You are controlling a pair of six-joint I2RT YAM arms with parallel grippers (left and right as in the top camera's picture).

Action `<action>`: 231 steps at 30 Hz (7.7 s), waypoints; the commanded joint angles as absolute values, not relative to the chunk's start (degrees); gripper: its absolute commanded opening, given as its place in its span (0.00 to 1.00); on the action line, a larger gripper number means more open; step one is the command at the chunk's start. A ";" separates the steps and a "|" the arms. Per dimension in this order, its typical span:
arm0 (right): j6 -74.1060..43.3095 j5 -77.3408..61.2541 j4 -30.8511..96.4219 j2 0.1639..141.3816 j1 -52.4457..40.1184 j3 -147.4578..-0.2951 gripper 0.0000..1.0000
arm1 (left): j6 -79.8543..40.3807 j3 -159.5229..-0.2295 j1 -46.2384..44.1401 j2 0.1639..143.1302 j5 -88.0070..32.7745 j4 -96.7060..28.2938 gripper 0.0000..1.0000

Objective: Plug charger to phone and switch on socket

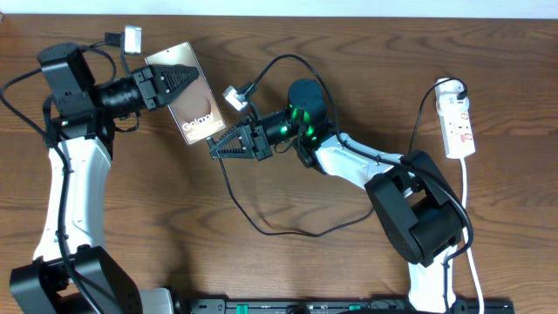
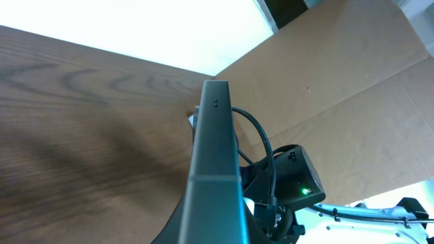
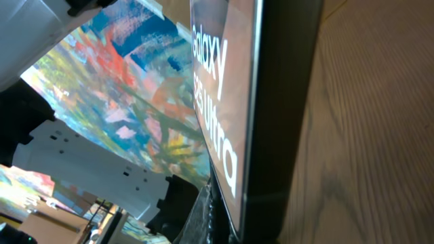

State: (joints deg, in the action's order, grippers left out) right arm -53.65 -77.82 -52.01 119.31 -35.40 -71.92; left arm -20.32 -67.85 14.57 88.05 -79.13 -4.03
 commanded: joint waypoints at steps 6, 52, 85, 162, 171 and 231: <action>-55.72 -63.44 -53.58 118.67 -34.52 -73.41 0.01 | -18.83 -67.81 12.16 87.77 -83.13 -5.06 0.07; -56.49 -62.48 -55.96 118.67 -33.50 -73.41 0.99 | -18.41 -67.81 12.14 87.77 -79.85 -5.48 0.07; -52.64 -62.57 -42.37 118.67 -24.95 -73.38 0.99 | -19.70 -67.81 12.25 96.07 -38.33 -30.70 0.07; -51.59 -63.40 -40.21 118.67 -24.95 -73.38 0.99 | -20.82 -59.11 11.16 108.38 -36.32 -29.71 0.35; -51.59 -63.44 -40.21 118.67 -24.95 -73.38 0.99 | -20.80 -59.11 11.18 108.38 -36.32 -31.03 0.57; -24.75 9.15 39.70 79.64 -8.88 -77.25 0.99 | -15.44 -59.13 11.22 71.48 -27.55 -39.03 0.99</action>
State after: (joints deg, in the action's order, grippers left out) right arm -27.07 -2.55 39.22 81.52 -13.76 -76.64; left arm -16.43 -59.16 11.33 71.22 -28.25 -39.64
